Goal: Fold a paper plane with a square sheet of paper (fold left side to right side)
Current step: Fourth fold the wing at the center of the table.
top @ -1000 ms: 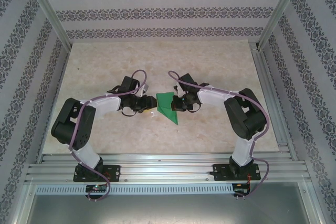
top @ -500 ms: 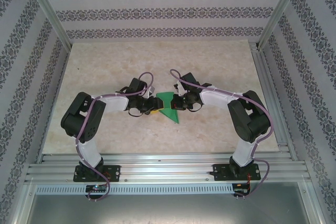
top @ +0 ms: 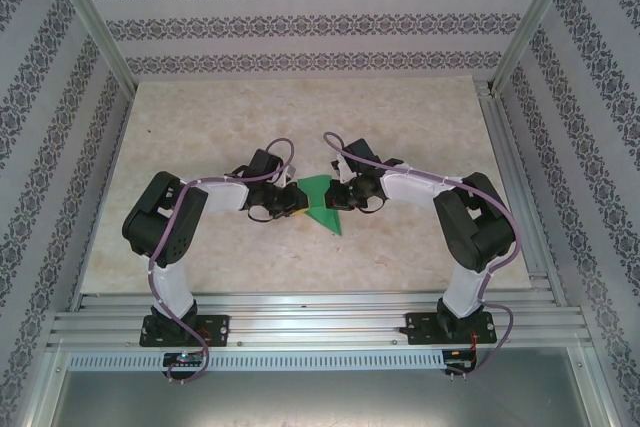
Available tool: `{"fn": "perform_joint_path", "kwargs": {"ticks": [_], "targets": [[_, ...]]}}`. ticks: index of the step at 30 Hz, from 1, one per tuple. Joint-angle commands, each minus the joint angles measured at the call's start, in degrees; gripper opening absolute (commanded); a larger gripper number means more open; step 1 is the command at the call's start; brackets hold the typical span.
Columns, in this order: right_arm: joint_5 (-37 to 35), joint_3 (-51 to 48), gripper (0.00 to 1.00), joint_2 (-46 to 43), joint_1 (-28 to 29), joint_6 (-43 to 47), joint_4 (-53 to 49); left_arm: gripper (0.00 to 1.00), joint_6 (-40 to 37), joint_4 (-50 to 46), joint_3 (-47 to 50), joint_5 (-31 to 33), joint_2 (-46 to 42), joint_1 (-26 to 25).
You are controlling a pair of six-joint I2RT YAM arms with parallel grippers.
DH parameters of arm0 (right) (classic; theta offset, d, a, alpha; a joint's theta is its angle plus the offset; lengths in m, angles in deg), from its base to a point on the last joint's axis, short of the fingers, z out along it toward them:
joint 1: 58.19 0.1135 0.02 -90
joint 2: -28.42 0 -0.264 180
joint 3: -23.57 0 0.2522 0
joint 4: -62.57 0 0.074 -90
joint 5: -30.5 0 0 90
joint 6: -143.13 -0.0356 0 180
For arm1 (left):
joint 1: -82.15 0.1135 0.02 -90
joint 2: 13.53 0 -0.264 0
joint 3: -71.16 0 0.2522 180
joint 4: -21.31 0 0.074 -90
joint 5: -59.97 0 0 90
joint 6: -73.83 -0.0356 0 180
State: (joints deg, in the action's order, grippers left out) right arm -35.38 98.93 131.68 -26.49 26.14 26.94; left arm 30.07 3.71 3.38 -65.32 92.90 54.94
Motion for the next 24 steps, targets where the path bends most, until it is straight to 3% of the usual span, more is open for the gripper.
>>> {"fn": "perform_joint_path", "kwargs": {"ticks": [1, 6, 12, 24], "targets": [[-1.45, -0.66, 0.16, -2.45, -0.85, 0.82, -0.63, 0.07, 0.06, 1.89, -1.71, 0.59, 0.35, -0.84], [-11.43, -0.66, 0.31, -9.08, -0.51, 4.73, -7.01, 0.00, 0.51, 1.55, -2.27, 0.79, -0.46, -1.18], [-20.41, -4.67, 0.31, -14.96, 6.69, 7.88, -6.22, 0.00, 1.35, -0.61, -4.01, 0.47, -1.28, -1.43], [-27.08, -4.46, 0.36, -7.23, 14.79, 12.15, 4.56, 0.00, 2.56, -3.59, -5.82, 0.18, -0.48, -1.62]]}}
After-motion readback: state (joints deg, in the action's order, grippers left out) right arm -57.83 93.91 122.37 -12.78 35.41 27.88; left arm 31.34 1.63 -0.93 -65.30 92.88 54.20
